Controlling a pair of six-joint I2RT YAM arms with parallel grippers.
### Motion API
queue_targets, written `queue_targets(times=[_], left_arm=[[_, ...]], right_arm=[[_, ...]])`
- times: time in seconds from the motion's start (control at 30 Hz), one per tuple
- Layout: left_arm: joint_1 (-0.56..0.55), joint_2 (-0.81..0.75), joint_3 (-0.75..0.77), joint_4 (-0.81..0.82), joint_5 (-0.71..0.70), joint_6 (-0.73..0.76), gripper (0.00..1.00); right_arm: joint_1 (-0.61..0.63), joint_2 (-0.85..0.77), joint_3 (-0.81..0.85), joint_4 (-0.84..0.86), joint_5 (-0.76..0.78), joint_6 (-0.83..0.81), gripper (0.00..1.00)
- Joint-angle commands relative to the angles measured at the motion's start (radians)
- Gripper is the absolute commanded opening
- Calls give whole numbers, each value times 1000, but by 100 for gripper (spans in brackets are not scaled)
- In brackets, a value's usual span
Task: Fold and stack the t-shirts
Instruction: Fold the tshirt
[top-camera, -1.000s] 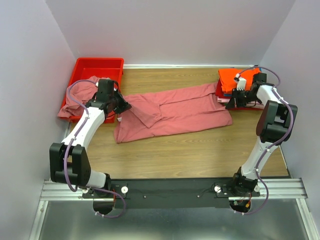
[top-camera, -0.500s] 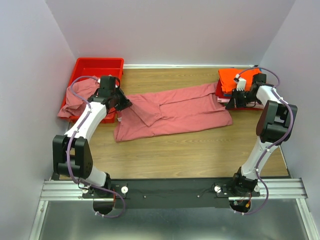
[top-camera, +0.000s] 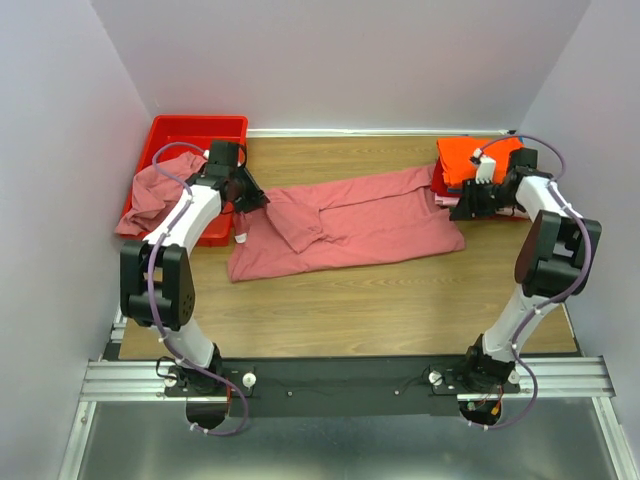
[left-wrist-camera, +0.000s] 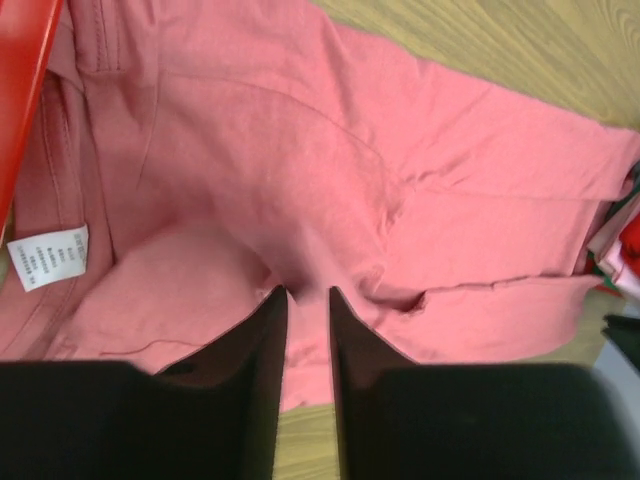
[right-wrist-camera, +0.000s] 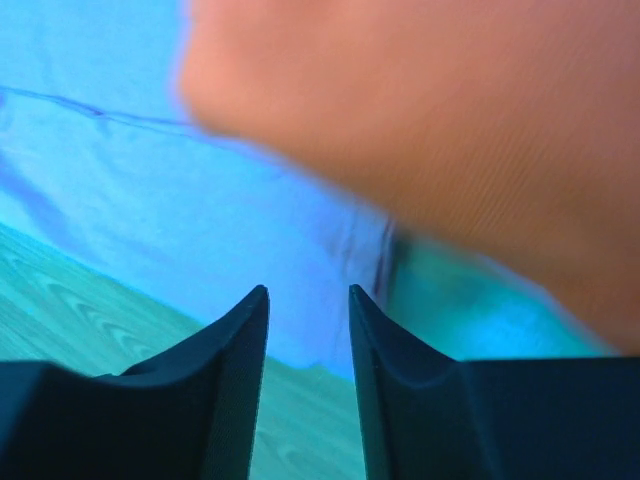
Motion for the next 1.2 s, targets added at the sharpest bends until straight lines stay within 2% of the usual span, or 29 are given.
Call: queue_targets(times=[0.0, 0.07, 0.17, 0.23, 0.3, 0.33, 0.37, 0.4, 0.43, 0.47, 0.5, 0.53, 0.57, 0.6, 0.63, 0.67, 0.7, 0.73, 0.83, 1.0, 1.17], left_arm=[[8, 45, 66, -56, -39, 28, 36], [8, 51, 86, -58, -39, 36, 43], [8, 65, 143, -71, -33, 62, 45], [8, 67, 190, -88, -31, 94, 45], [8, 36, 256, -85, -34, 175, 46], [8, 13, 279, -73, -24, 218, 46], [8, -14, 277, -52, -2, 328, 47], [8, -95, 264, -24, 68, 377, 48], [8, -144, 220, 37, 88, 414, 52], [10, -198, 188, 68, 98, 454, 52], [8, -315, 151, 102, 81, 505, 59], [8, -374, 70, 151, 29, 514, 76], [10, -434, 27, 181, -24, 521, 81], [10, -549, -15, 206, -142, 528, 85], [11, -601, -88, 246, -210, 548, 88], [11, -654, -131, 267, -300, 557, 88], [11, -750, -166, 296, -342, 571, 89], [13, -792, -224, 304, -373, 588, 89], [14, -918, -324, 307, -468, 625, 89], [14, -1015, -432, 294, -572, 683, 89], [14, -1068, -480, 321, -562, 666, 89]], right_arm=[[0, -116, -53, 11, 9, -27, 48], [0, -168, -87, 11, 4, -38, 49], [2, -217, -116, 8, -45, -78, 50], [10, -255, -136, -35, -120, -165, 54], [65, -280, -147, -76, -146, -292, 56], [141, -288, -150, -130, -155, -341, 57], [192, -294, -158, -139, -153, -377, 57], [242, -301, -165, -139, -145, -401, 58], [361, -310, -176, -123, -113, -440, 61], [422, -311, -178, -97, -90, -441, 61], [481, -306, -174, -63, -59, -429, 63], [596, -285, -153, 9, 12, -399, 64], [656, -263, -135, 43, 56, -385, 64], [712, -237, -104, 74, 100, -365, 64], [815, -208, -72, 121, 196, -328, 64], [860, -132, 6, 138, 241, -313, 64], [902, -96, 49, 155, 283, -297, 64], [971, -50, 89, 176, 356, -267, 64], [1066, 105, 261, 181, 441, -225, 64], [1140, 258, 384, 181, 528, -210, 64], [1154, 338, 441, 181, 590, -178, 64]])
